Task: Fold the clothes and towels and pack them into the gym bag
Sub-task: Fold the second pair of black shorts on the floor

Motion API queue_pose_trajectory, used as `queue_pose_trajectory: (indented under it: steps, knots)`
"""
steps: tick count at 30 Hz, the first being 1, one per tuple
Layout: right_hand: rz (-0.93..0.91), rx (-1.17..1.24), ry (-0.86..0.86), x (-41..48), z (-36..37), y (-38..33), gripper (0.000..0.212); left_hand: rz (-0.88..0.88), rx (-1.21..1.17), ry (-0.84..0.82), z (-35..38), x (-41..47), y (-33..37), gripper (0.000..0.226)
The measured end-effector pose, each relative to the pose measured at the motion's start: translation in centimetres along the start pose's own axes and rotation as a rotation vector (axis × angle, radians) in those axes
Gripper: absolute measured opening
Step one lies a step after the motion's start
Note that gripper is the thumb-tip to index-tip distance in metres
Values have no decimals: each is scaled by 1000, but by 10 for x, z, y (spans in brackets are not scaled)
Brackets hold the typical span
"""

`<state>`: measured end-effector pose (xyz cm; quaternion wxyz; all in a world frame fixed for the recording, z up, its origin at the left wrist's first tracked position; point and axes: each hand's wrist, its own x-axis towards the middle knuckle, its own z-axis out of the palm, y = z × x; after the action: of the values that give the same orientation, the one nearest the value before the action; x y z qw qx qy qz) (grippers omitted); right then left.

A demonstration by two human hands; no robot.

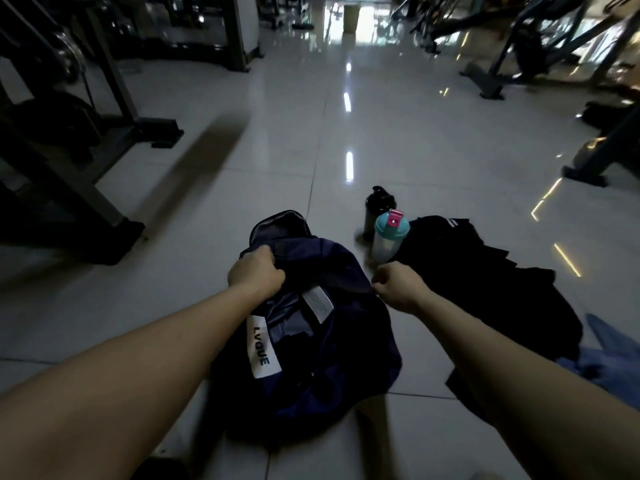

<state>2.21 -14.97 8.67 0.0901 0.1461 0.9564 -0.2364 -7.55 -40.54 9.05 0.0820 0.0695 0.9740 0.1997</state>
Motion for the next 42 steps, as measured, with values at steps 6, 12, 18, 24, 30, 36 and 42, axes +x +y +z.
queue_pose_trajectory:
  steps: [6, 12, 18, 24, 30, 36, 42]
  knots:
    - [88, -51, 268, -71, -104, 40, 14, 283, -91, -145, 10, -44, 120, 10]
    - [363, -21, 377, -116, -147, 124, 15, 481, -92, -301, 67, -67, 219, 9]
    - [502, 103, 248, -119, -92, 237, 14, 533, -75, -501, 170, -62, 259, 15]
    - [582, 335, -41, -111, 13, 315, 51, 435, -184, -692, 275, -53, 282, 29]
    - [425, 140, -90, -102, 84, 300, 13, 159, -536, -787, 312, -47, 332, 69]
    - [268, 370, -578, -106, 35, 276, 35, 114, -501, -908, 309, -40, 343, 55]
    - [801, 588, 145, -113, 17, 341, 20, 274, -169, -1052, 270, -27, 282, 42]
